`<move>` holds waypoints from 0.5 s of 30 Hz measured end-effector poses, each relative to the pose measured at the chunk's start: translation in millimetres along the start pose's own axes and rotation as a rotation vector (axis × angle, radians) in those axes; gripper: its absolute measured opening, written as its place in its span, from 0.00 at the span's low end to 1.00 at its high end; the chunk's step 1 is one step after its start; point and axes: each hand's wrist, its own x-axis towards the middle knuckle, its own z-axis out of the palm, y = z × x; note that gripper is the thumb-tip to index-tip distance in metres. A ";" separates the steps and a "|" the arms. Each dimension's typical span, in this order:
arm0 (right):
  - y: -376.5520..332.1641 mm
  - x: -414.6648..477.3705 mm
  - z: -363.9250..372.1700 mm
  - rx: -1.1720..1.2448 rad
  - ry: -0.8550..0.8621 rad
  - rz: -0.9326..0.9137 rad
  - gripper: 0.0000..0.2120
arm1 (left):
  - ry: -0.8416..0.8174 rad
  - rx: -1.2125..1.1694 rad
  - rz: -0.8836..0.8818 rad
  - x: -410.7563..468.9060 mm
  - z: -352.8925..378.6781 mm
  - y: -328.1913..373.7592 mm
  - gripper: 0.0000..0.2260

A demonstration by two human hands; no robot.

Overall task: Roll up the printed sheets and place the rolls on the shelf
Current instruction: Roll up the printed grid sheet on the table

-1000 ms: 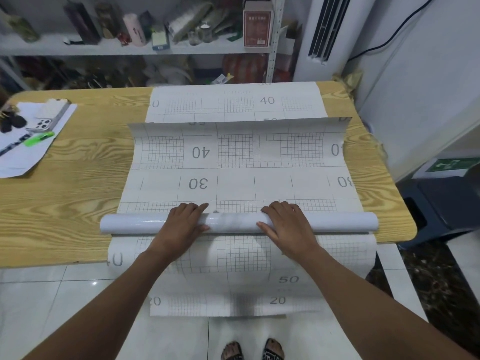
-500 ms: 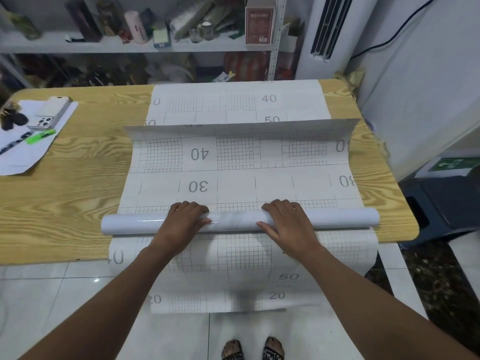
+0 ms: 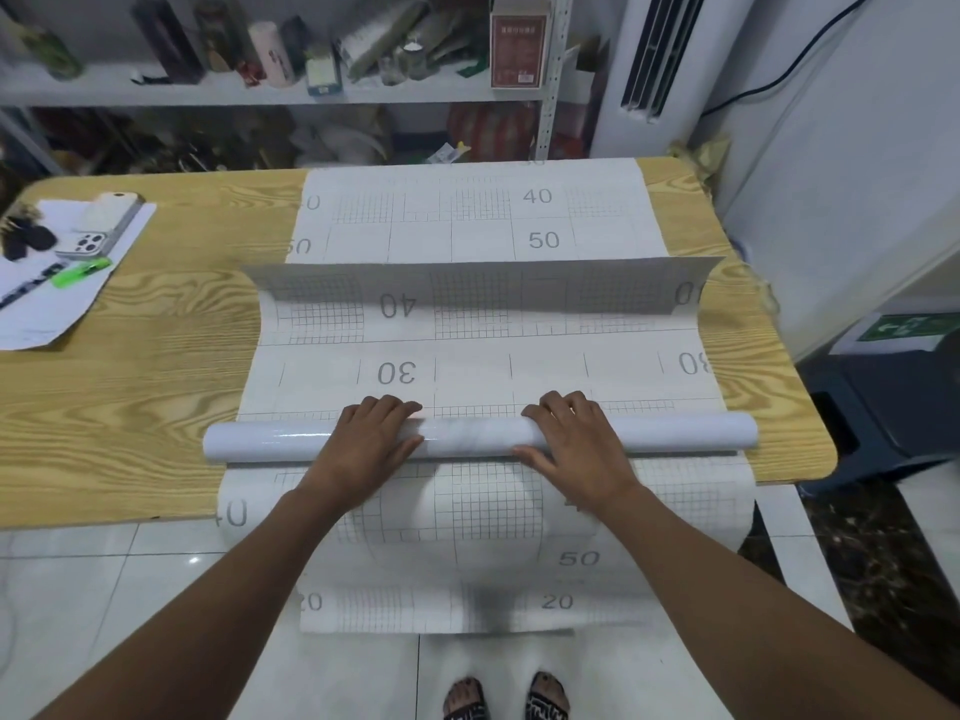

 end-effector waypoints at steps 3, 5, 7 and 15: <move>-0.7 2.0 -0.6 0.012 0.004 -0.004 0.24 | -0.026 0.000 0.019 -1.9 3.2 -0.6 0.20; -0.4 2.7 -0.5 0.023 0.012 -0.007 0.25 | -0.037 0.009 0.047 -2.4 5.9 -3.5 0.21; -0.2 3.1 -0.4 0.021 0.013 -0.006 0.25 | -0.032 0.004 0.062 -2.7 7.8 -6.0 0.23; -1.1 3.5 -1.4 0.105 -0.007 0.030 0.25 | -0.017 0.002 0.085 -4.6 8.8 -8.3 0.29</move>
